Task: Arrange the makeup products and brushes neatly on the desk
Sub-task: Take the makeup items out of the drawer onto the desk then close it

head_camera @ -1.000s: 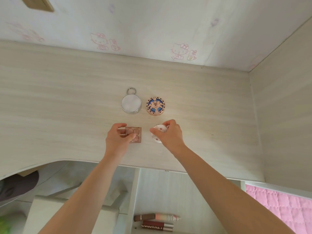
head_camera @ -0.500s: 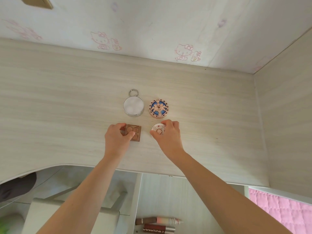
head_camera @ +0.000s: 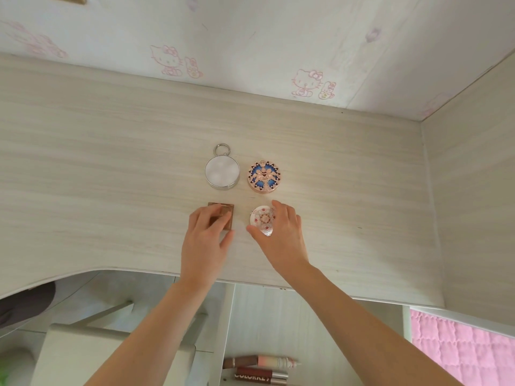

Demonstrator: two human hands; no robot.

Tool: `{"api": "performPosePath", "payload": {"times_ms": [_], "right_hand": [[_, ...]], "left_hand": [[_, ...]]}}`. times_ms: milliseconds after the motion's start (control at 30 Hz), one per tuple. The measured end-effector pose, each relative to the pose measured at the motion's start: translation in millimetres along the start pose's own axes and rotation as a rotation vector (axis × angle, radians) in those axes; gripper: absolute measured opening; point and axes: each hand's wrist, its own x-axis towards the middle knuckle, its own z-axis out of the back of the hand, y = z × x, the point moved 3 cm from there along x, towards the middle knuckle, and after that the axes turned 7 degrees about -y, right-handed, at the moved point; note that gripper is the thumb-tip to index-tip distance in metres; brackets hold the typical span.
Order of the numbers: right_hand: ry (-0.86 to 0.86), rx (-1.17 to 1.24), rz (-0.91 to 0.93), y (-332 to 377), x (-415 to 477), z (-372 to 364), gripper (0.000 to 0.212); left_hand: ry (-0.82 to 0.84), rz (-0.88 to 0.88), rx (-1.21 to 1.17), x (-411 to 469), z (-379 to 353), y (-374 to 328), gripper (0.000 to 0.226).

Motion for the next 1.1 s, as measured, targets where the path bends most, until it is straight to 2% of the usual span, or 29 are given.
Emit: {"api": "performPosePath", "payload": {"times_ms": [233,500,667,1100], "right_hand": [[-0.003,-0.003,0.061,3,5,-2,0.065],[0.001,0.002,0.069,17,22,-2,0.067],[0.014,-0.015,0.076,18,18,5,0.066],[0.007,-0.222,0.178,-36,-63,29,0.045]], "left_hand": [[0.014,-0.008,0.006,10,-6,3,0.032],[-0.018,-0.006,0.008,25,-7,4,0.029],[0.012,-0.015,0.042,22,-5,2,0.038],[0.061,-0.081,0.050,-63,17,-37,0.039]]}}
